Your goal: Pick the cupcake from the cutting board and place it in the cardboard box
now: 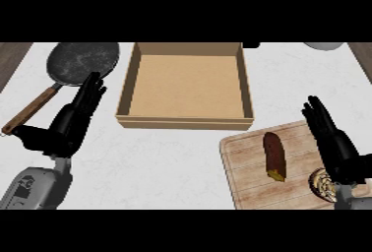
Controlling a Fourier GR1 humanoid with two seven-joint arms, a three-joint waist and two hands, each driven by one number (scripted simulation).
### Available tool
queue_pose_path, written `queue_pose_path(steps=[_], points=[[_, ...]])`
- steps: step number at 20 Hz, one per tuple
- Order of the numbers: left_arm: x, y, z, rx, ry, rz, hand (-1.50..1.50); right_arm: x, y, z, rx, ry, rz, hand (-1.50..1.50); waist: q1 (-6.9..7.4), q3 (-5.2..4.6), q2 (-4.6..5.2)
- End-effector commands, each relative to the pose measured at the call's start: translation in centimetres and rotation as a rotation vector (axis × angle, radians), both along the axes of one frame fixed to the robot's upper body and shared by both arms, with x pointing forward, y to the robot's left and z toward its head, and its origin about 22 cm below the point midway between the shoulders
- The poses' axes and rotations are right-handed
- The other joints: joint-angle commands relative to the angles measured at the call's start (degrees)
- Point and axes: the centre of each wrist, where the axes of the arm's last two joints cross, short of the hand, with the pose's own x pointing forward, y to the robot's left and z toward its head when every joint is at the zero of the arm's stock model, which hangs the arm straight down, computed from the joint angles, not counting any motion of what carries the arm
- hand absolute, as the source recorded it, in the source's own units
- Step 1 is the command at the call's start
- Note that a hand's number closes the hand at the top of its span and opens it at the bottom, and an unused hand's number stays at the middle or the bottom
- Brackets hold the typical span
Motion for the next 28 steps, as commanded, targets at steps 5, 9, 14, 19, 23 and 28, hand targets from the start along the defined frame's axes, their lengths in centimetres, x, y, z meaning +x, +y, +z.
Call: queue_pose_path(steps=[5, 9, 14, 19, 23, 28], points=[[-2.2, 4.5, -2.9, 0.259, 0.106, 0.248, 0.00, 2.2, -1.8, 8.0, 0.075, -0.350, 0.047, -1.50, -0.59, 0.17, -1.20], [-3.9, 5.5, -4.5, 0.275, 0.192, 0.290, 0.00, 0.1, -6.5, 4.8, -0.226, -0.165, -0.433, 1.50, -1.05, 0.05, -1.11], [-4.0, 2.0, -4.0, 0.258, 0.190, 0.299, 0.00, -2.1, -7.8, 0.8, -0.037, -0.283, -0.416, -1.50, -0.91, 0.16, -0.95], [-5.6, 2.7, -4.8, 0.270, 0.201, 0.296, 0.00, -4.2, -11.1, 5.6, -0.418, -0.160, -0.212, -1.50, -1.28, 0.02, -1.07], [-5.0, 3.5, -3.4, 0.271, 0.187, 0.282, 0.00, -4.1, -12.0, 9.0, -0.685, -0.033, -0.133, -1.50, -0.89, -0.08, -1.04], [-5.2, 3.9, -4.0, 0.262, 0.214, 0.299, 0.00, -5.4, -11.3, 10.3, -0.886, 0.239, 0.113, -1.50, -1.26, -0.16, -0.97]])
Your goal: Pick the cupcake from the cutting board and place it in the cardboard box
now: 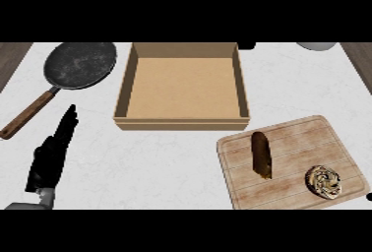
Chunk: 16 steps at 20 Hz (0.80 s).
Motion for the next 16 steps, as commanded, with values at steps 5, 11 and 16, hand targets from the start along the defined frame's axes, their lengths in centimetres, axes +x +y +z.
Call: queue_pose_path(steps=[5, 11, 16], points=[[0.1, -0.7, 0.3, -0.005, -0.002, -0.006, 0.00, -0.6, 3.4, 3.1, -0.240, 0.379, 0.121, -1.50, 0.30, 0.06, 0.06], [0.1, -0.5, 0.6, 0.000, -0.012, 0.002, 0.00, -1.2, 6.0, 2.6, -0.264, 0.450, 0.092, -1.50, 0.14, 0.16, 0.04], [-0.4, 0.0, -2.5, 0.005, 0.007, -0.020, 0.00, -1.3, 9.2, 0.9, -0.249, 0.436, 0.033, -1.50, 0.16, 0.15, 0.13]])
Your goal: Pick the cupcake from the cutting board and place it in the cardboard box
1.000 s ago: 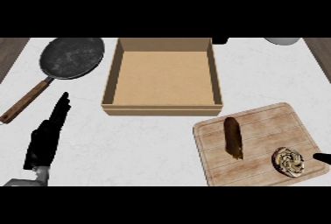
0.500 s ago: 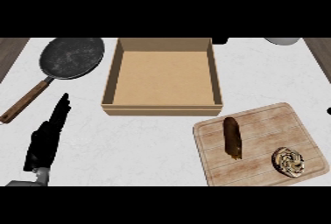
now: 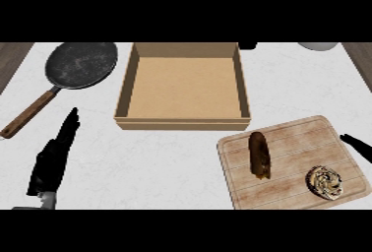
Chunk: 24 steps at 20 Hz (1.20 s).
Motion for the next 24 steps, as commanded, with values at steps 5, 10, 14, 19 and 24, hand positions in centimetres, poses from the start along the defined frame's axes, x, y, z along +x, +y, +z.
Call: queue_pose_path(steps=[5, 10, 14, 19, 24], points=[[-0.2, -2.2, 0.7, -0.010, 0.001, -0.006, 0.00, -0.9, 1.0, -2.2, -0.067, 0.057, -0.059, -1.50, -0.10, 0.05, -0.03], [-0.6, -0.1, 0.4, -0.016, 0.010, 0.012, 0.00, 0.6, 0.4, -2.6, -0.068, 0.080, -0.044, -1.50, 0.12, 0.04, 0.01], [1.1, -0.5, 1.6, 0.002, -0.005, 0.002, 0.00, 0.4, 2.2, -4.8, -0.078, 0.053, -0.042, -1.50, 0.05, 0.05, 0.02], [1.9, 0.0, -0.4, 0.000, 0.012, -0.001, 0.00, 0.7, 0.6, -3.6, -0.055, 0.064, -0.044, -1.50, -0.14, 0.03, 0.04], [0.7, 1.0, -1.1, -0.015, 0.001, 0.009, 0.00, -0.2, 1.1, -6.2, -0.050, 0.054, -0.044, -1.50, -0.04, 0.04, 0.03]])
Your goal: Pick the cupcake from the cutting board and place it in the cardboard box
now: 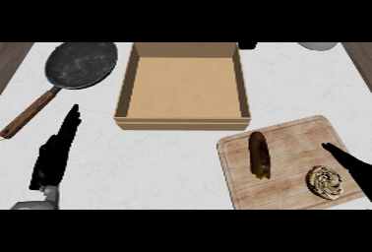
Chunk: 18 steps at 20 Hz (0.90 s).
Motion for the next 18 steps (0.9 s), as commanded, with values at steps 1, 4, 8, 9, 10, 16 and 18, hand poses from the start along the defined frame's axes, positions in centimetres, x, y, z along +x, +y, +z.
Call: queue_pose_path(steps=[1, 4, 8, 9, 10, 16, 18], points=[[-0.1, 0.9, 0.2, 0.013, -0.007, 0.003, 0.00, -1.2, -2.4, -0.5, 0.001, -0.003, -0.014, -1.50, -0.07, 0.01, -0.01], [-0.6, -0.1, 1.8, 0.008, 0.007, -0.003, 0.00, -0.4, -1.5, -0.5, 0.002, -0.010, -0.013, -1.50, 0.08, 0.02, -0.04], [-1.6, -1.4, -0.1, 0.003, -0.001, -0.004, 0.00, 1.6, -0.3, -2.2, 0.013, 0.003, -0.019, -1.50, 0.26, 0.01, 0.02], [-0.4, -0.3, -0.5, -0.008, -0.004, -0.004, 0.00, 1.2, -0.3, -2.5, 0.010, 0.004, -0.004, -1.50, 0.11, 0.01, 0.03], [-0.1, -1.0, 0.0, -0.005, -0.007, -0.003, 0.00, -0.3, 1.8, -1.8, 0.018, -0.016, -0.016, -1.50, -0.02, 0.00, 0.00], [0.4, -0.2, -0.6, 0.014, -0.002, 0.000, 0.00, 0.5, -1.1, -3.9, -0.027, 0.040, 0.012, -1.50, 0.01, 0.01, 0.04], [-0.2, 0.6, -0.6, 0.005, -0.002, -0.016, 0.00, 1.4, 1.8, -4.5, -0.024, 0.058, 0.019, -1.50, 0.16, 0.00, 0.03]])
